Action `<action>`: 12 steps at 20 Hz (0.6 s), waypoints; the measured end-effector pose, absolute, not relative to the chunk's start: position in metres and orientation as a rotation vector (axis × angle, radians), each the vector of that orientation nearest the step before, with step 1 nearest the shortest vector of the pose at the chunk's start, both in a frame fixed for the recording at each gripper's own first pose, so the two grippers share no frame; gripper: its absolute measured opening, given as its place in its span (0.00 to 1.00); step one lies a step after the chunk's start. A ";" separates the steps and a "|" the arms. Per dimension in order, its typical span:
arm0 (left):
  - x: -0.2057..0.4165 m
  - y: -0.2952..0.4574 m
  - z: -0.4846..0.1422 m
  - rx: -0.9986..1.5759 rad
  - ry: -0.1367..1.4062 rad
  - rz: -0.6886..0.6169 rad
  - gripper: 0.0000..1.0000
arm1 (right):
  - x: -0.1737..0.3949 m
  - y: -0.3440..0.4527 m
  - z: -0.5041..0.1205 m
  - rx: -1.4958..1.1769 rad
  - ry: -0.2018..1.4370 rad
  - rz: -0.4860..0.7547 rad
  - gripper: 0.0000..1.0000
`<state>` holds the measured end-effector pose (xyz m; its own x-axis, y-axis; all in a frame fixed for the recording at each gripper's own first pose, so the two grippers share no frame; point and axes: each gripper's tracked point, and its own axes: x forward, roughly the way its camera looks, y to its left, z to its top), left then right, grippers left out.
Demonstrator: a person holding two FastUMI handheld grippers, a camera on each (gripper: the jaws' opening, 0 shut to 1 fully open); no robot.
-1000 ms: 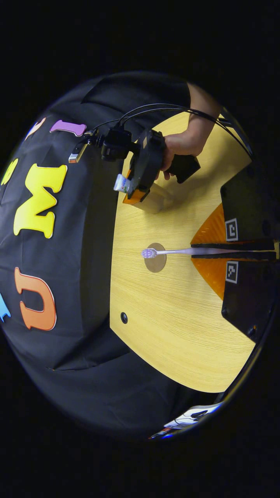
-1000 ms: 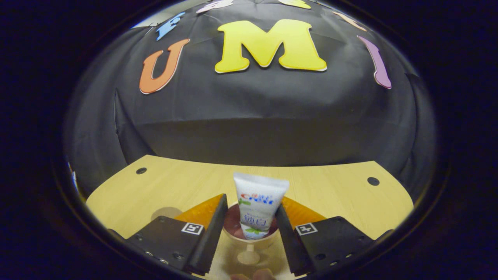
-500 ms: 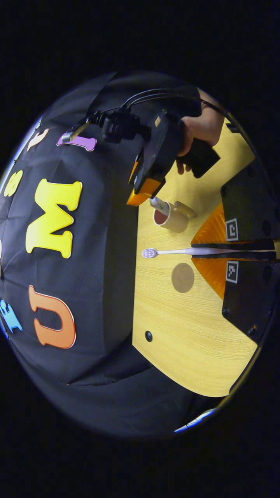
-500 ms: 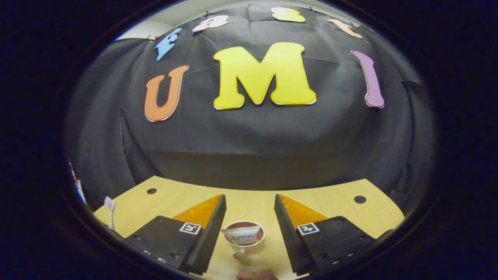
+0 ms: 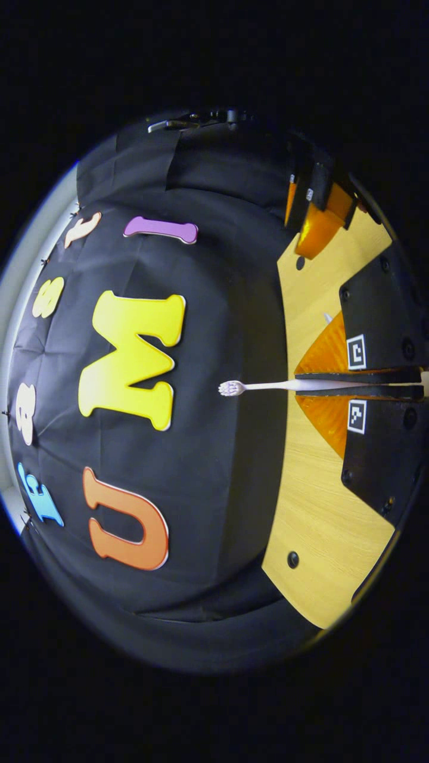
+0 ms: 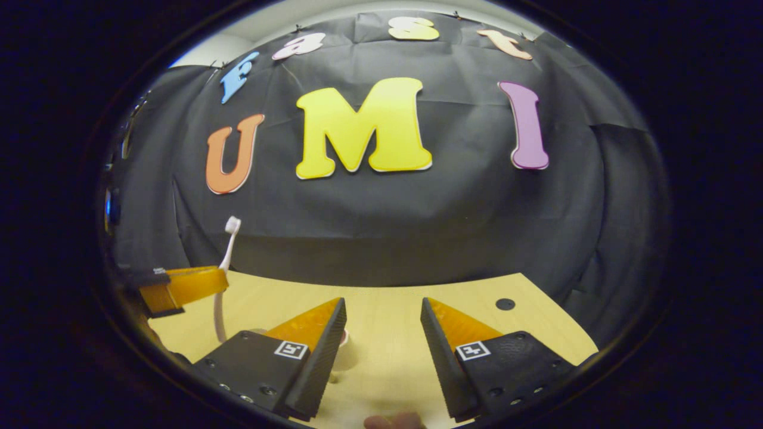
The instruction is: Put the toothbrush and toothpaste on the desktop into the cup, then pick up the cup and place it on the coaster on the desktop.
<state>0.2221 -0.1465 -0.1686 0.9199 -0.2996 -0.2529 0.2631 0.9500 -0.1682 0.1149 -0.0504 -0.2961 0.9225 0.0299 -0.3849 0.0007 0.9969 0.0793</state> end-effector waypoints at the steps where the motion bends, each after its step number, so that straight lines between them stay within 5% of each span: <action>1: 0.232 -0.157 -0.166 -0.125 0.248 -0.302 0.04 | 0.111 -0.059 -0.300 0.076 0.406 0.003 0.74; 12: 0.289 -0.202 -0.195 -0.142 0.148 -0.291 0.07 | 0.048 -0.083 -0.367 0.095 0.609 0.012 0.74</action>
